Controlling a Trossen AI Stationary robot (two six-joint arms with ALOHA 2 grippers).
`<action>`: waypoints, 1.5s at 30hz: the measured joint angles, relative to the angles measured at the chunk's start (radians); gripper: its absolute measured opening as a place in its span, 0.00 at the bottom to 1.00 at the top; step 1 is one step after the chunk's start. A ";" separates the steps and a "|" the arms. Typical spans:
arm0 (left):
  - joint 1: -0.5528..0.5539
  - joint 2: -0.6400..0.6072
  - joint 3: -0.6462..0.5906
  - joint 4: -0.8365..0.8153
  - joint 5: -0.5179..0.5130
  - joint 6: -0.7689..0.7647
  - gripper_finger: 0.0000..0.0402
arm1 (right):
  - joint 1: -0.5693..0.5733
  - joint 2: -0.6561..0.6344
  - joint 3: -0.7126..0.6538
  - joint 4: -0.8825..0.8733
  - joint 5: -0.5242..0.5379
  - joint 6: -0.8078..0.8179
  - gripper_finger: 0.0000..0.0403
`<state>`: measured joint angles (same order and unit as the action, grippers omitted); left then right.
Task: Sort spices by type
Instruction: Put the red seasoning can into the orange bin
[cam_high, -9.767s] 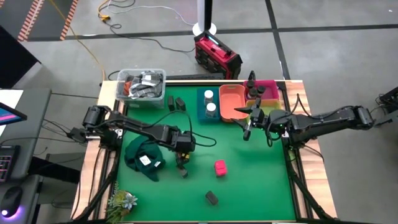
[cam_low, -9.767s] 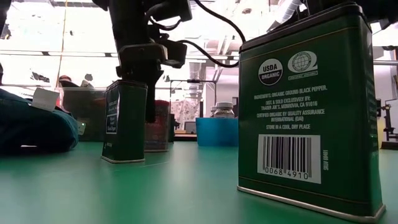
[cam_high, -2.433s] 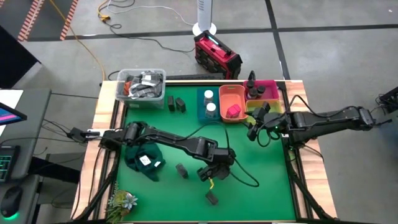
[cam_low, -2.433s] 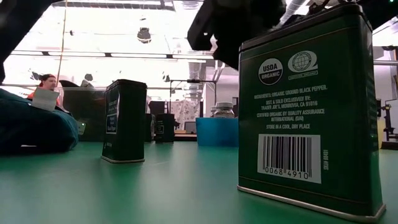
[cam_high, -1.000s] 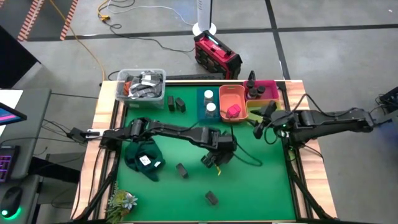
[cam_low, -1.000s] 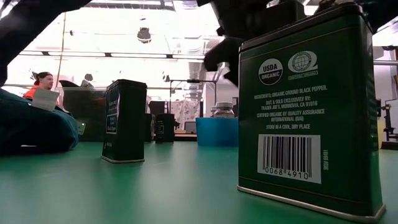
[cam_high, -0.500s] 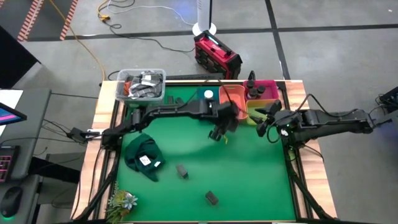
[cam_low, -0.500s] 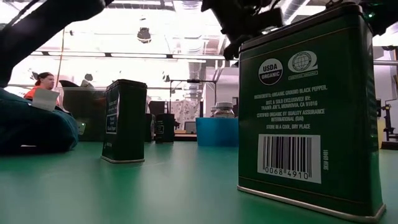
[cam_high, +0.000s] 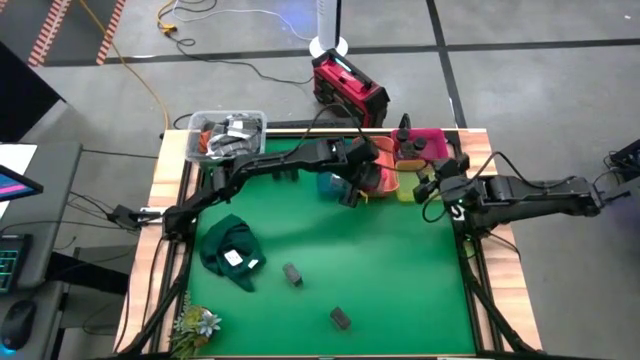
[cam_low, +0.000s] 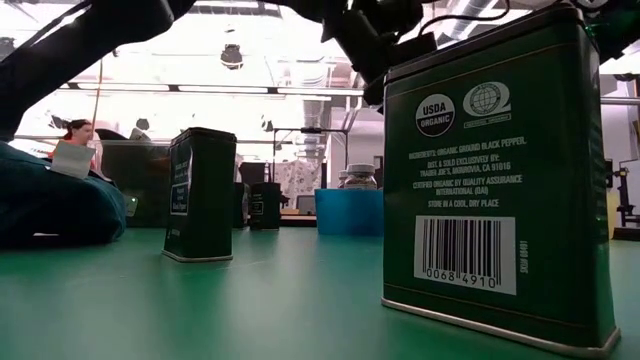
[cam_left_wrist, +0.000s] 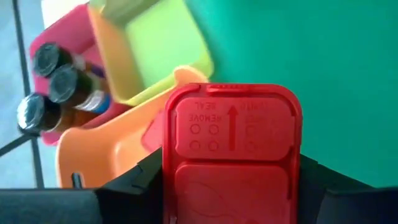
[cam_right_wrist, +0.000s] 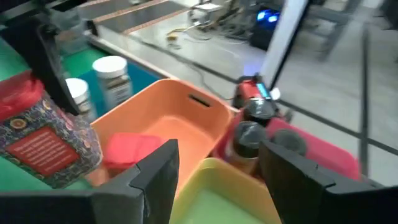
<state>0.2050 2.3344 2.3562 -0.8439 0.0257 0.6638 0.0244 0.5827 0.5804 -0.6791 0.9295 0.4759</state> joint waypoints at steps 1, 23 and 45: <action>0.006 0.000 0.000 0.005 -0.001 -0.003 0.51 | 0.000 0.000 0.000 -0.004 0.017 0.006 0.62; 0.213 0.015 -0.037 0.283 -0.048 -0.496 0.51 | 0.002 0.000 0.000 -0.020 0.041 0.022 0.62; 0.159 0.059 -0.038 0.154 -0.046 -0.538 0.51 | 0.002 0.000 -0.001 0.158 0.038 -0.142 0.62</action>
<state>0.3638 2.3935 2.3184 -0.6901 -0.0206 0.1262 0.0265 0.5831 0.5797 -0.5213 0.9676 0.3337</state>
